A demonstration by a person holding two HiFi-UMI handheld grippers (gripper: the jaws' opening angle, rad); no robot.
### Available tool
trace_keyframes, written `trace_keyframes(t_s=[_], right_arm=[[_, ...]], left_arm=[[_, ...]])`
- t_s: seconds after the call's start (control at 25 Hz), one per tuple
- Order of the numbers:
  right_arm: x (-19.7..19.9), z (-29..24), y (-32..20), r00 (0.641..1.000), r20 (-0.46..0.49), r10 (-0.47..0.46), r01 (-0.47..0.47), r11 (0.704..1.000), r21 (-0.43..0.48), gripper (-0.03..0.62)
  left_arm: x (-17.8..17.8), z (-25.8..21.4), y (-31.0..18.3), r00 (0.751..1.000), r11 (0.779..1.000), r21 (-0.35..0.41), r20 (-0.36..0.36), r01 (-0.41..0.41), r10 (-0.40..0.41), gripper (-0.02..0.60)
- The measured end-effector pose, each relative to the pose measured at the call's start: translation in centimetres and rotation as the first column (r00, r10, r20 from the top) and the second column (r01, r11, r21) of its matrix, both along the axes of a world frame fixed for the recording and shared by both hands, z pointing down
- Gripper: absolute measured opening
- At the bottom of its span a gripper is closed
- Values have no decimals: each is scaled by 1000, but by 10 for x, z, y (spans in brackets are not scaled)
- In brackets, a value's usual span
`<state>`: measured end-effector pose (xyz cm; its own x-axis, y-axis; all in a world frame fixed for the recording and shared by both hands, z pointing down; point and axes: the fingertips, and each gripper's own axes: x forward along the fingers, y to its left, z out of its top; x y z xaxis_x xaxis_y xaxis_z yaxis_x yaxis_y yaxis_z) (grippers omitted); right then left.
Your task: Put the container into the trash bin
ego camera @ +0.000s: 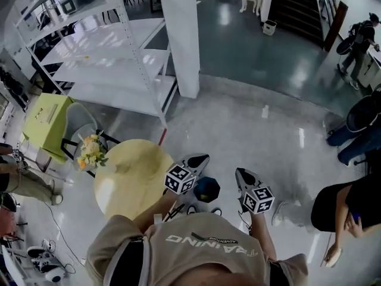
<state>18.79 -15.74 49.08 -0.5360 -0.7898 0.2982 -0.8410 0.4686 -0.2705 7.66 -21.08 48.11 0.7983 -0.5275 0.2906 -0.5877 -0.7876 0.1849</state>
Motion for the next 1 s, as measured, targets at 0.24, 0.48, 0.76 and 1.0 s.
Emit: trace_keyframes(t_s=[0.24, 0.48, 0.76, 1.0], right_arm=[[7, -50, -11, 995, -82, 61, -48, 988, 150, 3], [7, -81, -21, 987, -136, 83, -49, 970, 236, 4], [-6, -62, -15, 990, -120, 76, -51, 979, 195, 3], [3, -51, -11, 985, -119, 127, -103, 977, 187, 3]], left_arm=[[-4, -22, -8, 1000, 997, 83, -13, -9, 11, 11], [-5, -53, -25, 998, 989, 146, -52, 32, -25, 11], [-18, -52, -13, 998, 991, 125, -48, 50, -44, 11], [-11, -44, -1, 999, 993, 116, -29, 25, -22, 11]])
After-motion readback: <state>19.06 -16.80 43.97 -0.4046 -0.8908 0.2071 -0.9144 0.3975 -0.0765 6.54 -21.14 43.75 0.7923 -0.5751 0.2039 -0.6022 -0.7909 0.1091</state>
